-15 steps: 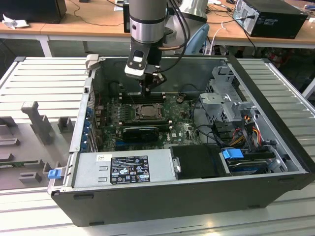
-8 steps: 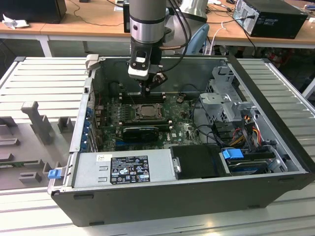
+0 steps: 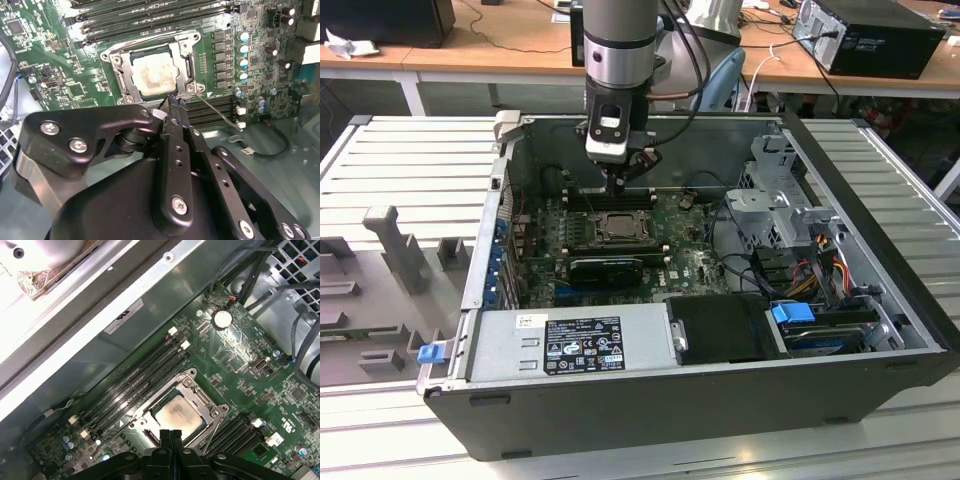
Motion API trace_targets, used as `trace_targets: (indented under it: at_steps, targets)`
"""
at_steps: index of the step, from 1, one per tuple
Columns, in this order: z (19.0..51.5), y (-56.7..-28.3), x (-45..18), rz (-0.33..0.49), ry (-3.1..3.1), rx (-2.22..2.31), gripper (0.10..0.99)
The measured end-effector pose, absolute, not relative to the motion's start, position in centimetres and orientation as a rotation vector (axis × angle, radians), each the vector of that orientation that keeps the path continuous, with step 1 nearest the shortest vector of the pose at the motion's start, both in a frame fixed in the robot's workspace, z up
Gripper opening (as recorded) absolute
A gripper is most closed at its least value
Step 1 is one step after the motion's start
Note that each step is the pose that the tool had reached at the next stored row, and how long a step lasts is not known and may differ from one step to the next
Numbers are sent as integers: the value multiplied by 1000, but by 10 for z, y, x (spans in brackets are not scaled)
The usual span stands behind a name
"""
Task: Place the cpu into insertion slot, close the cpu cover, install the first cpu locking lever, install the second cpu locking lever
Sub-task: 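Install the first cpu locking lever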
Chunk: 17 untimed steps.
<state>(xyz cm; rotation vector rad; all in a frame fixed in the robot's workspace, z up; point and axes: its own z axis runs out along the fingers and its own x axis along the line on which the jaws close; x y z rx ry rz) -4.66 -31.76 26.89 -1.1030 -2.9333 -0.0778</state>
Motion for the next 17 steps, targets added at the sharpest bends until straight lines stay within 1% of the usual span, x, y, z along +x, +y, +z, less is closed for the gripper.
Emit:
trace_targets:
  at_steps: [17]
  targets:
    - [269,-318,-47,-75,-3052,-680,106]
